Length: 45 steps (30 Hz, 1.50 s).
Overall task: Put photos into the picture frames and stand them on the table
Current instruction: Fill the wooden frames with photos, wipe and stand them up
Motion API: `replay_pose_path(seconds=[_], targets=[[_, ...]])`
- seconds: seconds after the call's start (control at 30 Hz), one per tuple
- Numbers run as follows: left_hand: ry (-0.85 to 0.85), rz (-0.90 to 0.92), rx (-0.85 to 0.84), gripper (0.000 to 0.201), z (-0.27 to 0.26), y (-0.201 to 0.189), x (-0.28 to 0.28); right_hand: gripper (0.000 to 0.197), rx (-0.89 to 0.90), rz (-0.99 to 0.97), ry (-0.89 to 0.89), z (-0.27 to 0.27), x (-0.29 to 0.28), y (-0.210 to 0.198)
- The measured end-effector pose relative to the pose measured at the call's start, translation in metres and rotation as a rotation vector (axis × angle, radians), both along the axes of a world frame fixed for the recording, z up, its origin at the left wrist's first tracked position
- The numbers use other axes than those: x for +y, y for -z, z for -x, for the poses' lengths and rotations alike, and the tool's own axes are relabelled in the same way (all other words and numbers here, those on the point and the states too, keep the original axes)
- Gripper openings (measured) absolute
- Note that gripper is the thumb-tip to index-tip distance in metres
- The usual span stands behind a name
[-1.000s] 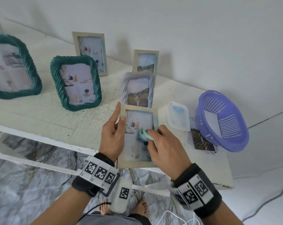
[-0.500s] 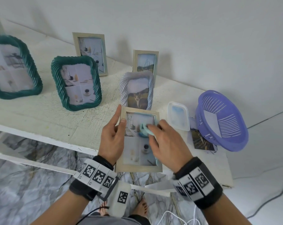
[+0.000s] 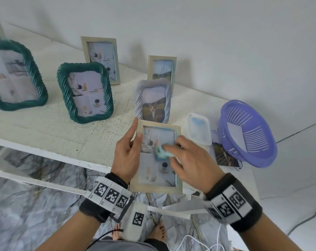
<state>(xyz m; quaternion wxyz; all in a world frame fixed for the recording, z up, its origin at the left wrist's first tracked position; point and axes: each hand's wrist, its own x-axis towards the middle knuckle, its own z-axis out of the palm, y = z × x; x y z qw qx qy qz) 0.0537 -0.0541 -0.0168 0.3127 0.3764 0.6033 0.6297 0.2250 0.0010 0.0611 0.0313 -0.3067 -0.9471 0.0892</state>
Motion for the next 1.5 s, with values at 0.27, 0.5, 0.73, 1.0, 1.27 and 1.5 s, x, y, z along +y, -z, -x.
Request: replay_pose_path(seconds=[0.27, 0.5, 0.73, 1.0, 1.27, 1.5], targets=[[0.014, 0.010, 0.006, 0.047, -0.001, 0.002, -0.001, 0.033, 0.020, 0.130, -0.064, 0.004, -0.020, 0.005], [-0.006, 0.014, 0.024, 0.046, -0.009, 0.009, 0.005, 0.026, -0.063, 0.260, -0.159, -0.027, -0.015, -0.004], [-0.065, 0.022, -0.046, 0.044, -0.008, 0.023, 0.017, 0.030, 0.316, 0.214, 0.199, -0.065, 0.043, -0.011], [-0.107, 0.035, -0.113, 0.042, -0.013, 0.029, 0.033, 0.035, 0.194, 0.105, 0.540, -0.051, 0.119, 0.042], [-0.161, 0.052, -0.125, 0.045, -0.030, 0.019, 0.040, 0.047, -0.097, 0.172, 0.744, -0.038, 0.180, 0.092], [-0.152, 0.059, -0.102, 0.044, -0.038, 0.020, 0.042, 0.070, -0.148, 0.094, 0.488, -0.049, 0.170, 0.114]])
